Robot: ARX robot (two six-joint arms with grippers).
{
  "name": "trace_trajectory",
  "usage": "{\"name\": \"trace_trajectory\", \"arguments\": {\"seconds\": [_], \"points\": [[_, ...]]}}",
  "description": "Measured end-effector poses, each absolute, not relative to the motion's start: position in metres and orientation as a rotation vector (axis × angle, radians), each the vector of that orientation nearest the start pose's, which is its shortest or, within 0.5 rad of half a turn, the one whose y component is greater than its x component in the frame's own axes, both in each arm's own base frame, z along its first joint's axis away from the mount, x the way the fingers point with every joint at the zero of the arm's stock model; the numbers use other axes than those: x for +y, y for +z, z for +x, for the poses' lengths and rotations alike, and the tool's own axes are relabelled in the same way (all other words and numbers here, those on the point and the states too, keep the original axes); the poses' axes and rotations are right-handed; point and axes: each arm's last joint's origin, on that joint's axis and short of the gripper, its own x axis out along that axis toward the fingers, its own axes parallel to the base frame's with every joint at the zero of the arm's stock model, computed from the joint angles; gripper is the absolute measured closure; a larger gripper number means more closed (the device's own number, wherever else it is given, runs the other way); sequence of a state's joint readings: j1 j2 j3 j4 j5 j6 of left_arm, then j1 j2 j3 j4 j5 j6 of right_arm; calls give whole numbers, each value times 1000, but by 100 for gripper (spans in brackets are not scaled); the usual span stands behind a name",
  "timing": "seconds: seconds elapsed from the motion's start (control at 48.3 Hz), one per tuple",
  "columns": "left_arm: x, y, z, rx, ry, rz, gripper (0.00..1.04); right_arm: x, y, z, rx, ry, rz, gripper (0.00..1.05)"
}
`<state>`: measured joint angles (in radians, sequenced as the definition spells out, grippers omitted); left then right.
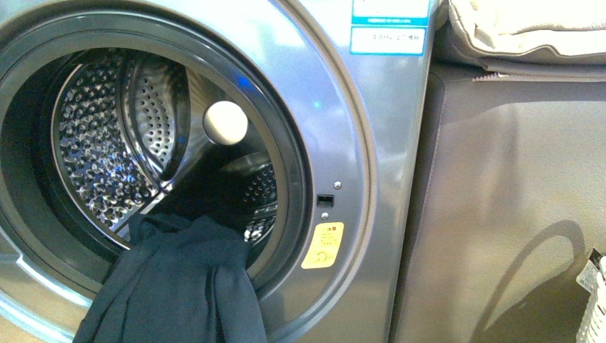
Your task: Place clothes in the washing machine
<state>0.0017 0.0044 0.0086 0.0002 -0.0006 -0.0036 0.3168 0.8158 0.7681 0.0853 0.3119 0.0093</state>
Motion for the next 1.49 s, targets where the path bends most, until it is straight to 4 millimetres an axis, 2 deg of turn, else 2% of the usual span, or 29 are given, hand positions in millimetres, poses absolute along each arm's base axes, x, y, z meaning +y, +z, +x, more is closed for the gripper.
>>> {"name": "trace_trajectory", "arguments": {"seconds": [0.083, 0.228, 0.352, 0.622, 0.725, 1.015, 1.409, 1.492], "points": [[0, 166, 97, -4, 2, -4, 101, 39, 312, 168, -12, 12, 8, 82], [0, 166, 97, -4, 2, -3, 101, 30, 282, 160, 0, 10, 3, 103], [0, 166, 97, -4, 2, -4, 101, 22, 259, 151, -1, 6, 2, 102], [0, 166, 97, -4, 2, -4, 101, 12, 221, 136, 6, 6, 1, 102], [0, 166, 97, -4, 2, -4, 101, 1, 208, 130, 6, 5, 1, 102], [0, 166, 97, -4, 2, -4, 101, 0, 190, 120, 1, 0, 1, 102], [0, 166, 97, -4, 2, -3, 101, 0, 176, 111, -1, 0, 1, 102], [0, 166, 97, -4, 2, -4, 101, 0, 167, 109, -3, 0, 1, 102]]}}
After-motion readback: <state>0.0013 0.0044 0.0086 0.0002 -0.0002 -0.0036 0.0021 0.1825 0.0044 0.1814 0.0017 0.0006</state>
